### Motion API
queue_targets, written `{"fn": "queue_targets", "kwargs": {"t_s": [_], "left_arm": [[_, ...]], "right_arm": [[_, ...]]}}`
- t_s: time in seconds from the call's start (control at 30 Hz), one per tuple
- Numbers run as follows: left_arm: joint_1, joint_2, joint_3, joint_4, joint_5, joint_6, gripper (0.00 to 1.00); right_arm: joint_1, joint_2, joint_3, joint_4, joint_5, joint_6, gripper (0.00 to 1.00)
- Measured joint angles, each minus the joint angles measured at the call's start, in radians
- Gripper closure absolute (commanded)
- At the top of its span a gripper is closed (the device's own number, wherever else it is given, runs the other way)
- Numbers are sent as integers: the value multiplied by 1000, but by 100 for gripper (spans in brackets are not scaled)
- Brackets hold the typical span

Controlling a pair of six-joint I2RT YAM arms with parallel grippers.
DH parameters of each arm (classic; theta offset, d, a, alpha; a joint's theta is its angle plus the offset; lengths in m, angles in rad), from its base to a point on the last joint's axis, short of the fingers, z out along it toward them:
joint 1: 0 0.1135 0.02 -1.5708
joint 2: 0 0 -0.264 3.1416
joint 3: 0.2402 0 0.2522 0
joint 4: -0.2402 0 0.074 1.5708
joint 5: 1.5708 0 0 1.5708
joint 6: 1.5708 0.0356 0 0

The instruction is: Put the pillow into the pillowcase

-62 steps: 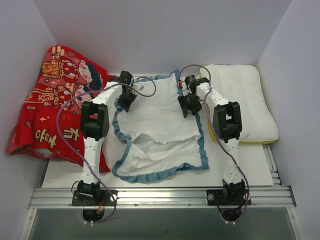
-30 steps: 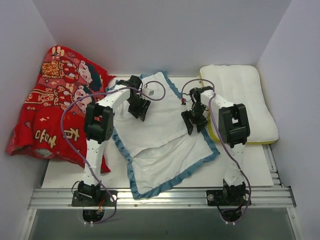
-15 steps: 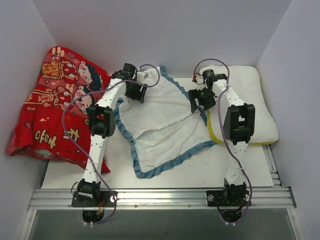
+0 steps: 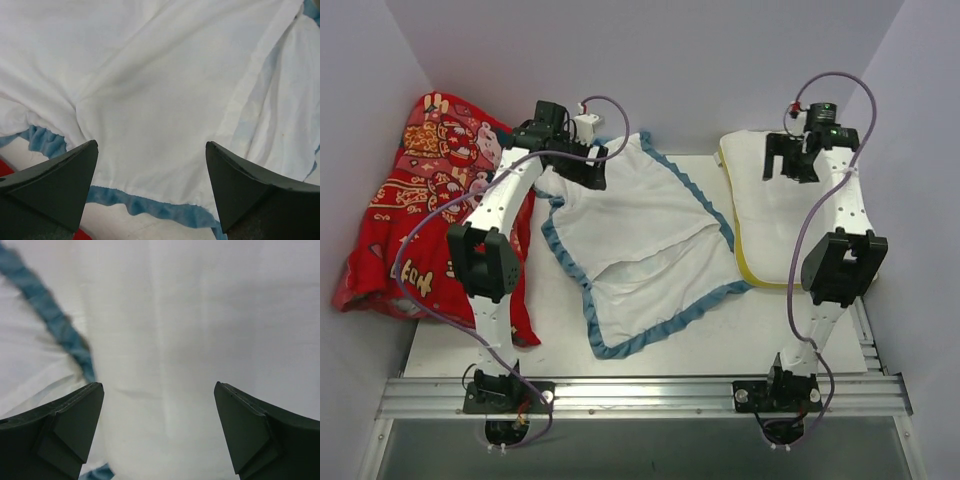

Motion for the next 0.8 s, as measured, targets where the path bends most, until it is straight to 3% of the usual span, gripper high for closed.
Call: {"fn": "queue_targets", "kwargs": {"t_s": [0.23, 0.4, 0.7, 0.8], "left_arm": [[-8, -174, -163, 23, 9, 30, 3], [-7, -205, -278, 20, -24, 52, 3], [-4, -270, -357, 19, -95, 55, 3], [-2, -311, -376, 18, -112, 55, 2]], "right_arm": [[-198, 288, 176, 53, 60, 12, 0], [-191, 420, 303, 91, 59, 9, 0], [-152, 534, 359, 176, 58, -22, 0], [-152, 586, 372, 166, 50, -49, 7]]}}
